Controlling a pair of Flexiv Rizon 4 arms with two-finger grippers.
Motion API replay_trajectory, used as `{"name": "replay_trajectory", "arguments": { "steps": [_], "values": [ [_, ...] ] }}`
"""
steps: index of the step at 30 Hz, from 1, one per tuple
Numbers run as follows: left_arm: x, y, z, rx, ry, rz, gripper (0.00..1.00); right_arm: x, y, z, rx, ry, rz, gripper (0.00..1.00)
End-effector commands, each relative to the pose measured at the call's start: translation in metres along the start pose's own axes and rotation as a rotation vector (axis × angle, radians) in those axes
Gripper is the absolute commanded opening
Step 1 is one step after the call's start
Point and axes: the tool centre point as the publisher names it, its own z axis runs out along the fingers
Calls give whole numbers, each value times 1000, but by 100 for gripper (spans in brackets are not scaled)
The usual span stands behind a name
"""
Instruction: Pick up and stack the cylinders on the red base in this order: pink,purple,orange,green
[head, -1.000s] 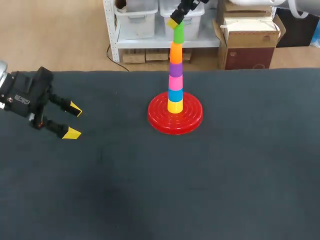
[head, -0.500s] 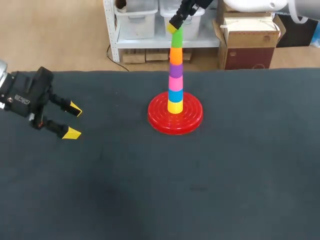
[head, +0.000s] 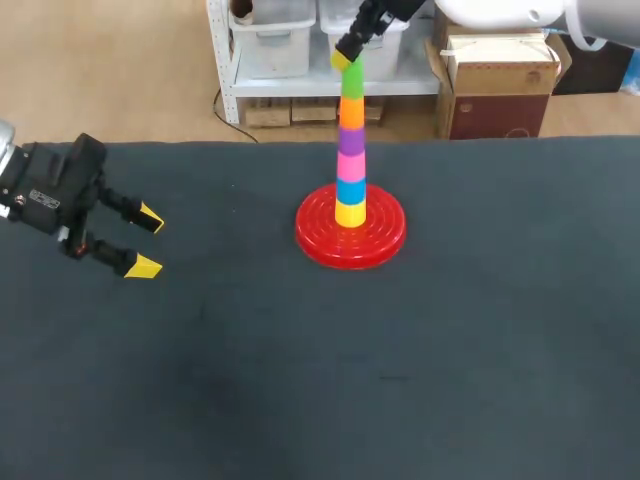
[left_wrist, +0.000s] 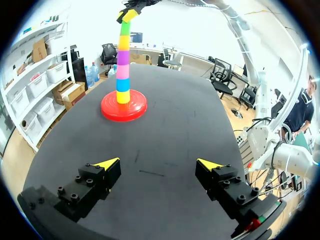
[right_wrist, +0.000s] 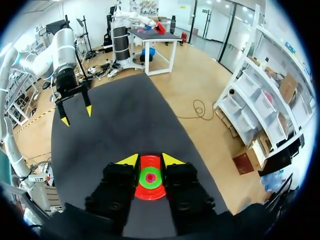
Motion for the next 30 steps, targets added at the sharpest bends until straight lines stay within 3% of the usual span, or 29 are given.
{"name": "replay_trajectory", "arguments": {
  "steps": [1,9,18,22,26,30],
  "values": [
    [2,0,0,-1,-3,3,100,3,7,-13,13,-64,11,100],
    [2,0,0,-1,-3,3,100,13,13,-39,72,-200,106,100],
    [2,0,0,-1,-3,3,100,61,13,-43,154,-397,357,100],
    [2,0,0,-1,-3,3,100,81,19,-36,146,-349,395,100],
    [2,0,0,-1,-3,3,100,103,25,-26,147,-207,380,100],
    [2,0,0,-1,-3,3,100,124,26,-19,181,-126,397,100]
  ]
}}
